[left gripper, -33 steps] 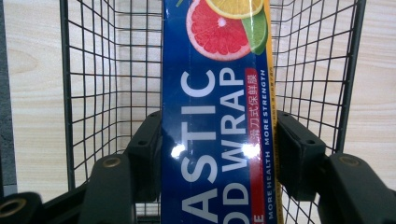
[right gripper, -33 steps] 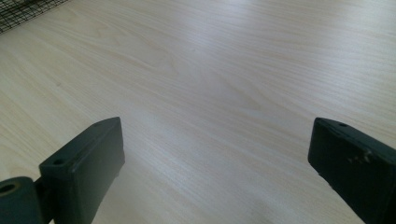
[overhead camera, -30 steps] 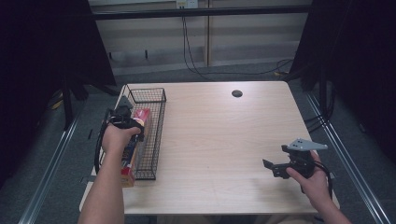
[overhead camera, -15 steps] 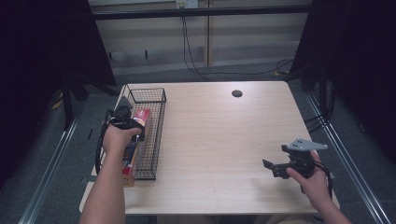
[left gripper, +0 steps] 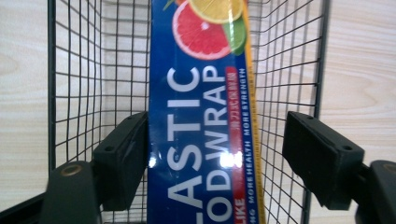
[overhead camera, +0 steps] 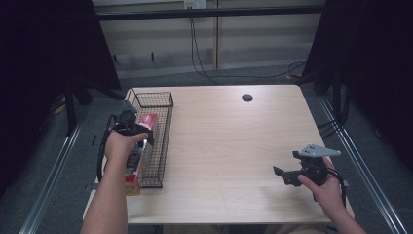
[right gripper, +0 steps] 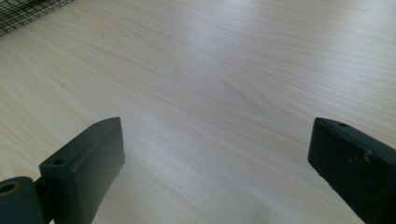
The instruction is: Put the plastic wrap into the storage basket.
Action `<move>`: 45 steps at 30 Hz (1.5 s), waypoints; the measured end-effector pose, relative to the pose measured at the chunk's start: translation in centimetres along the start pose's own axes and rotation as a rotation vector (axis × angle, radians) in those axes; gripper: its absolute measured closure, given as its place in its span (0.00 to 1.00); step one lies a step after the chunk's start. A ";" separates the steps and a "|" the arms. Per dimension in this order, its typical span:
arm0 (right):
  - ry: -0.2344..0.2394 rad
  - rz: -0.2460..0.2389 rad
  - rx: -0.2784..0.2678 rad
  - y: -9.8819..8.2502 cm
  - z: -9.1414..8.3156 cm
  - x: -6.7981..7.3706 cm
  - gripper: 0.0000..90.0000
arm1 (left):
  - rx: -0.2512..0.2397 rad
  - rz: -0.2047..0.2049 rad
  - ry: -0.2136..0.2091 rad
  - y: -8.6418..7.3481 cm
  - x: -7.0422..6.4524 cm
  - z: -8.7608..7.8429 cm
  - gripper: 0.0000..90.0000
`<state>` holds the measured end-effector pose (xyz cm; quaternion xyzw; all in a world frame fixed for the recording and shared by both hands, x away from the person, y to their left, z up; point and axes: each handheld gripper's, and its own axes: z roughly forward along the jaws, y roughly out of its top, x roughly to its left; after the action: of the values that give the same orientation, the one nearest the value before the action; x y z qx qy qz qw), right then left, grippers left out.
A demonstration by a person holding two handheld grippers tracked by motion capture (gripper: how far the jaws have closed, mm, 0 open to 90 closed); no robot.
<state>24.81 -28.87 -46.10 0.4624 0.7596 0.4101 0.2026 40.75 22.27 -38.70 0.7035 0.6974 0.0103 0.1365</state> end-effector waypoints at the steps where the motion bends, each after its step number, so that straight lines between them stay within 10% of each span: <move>1: 0.002 -0.002 -0.001 0.0 0.0 0.0 0.04 | -0.002 0.006 -0.001 0.0 0.0 -0.2 0.26; 16: 0.012 -0.012 -0.001 0.4 0.5 0.3 0.04 | -0.086 0.060 -0.061 -0.2 -0.8 -3.6 0.22; 45: 0.015 -0.013 0.005 0.3 0.4 0.4 0.04 | -0.131 0.258 -0.185 -1.4 -8.4 -4.1 0.22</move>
<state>25.02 -28.26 -46.08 0.4547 0.7651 0.4104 0.1986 38.31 14.71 -33.59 0.7747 0.5838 0.0084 0.2429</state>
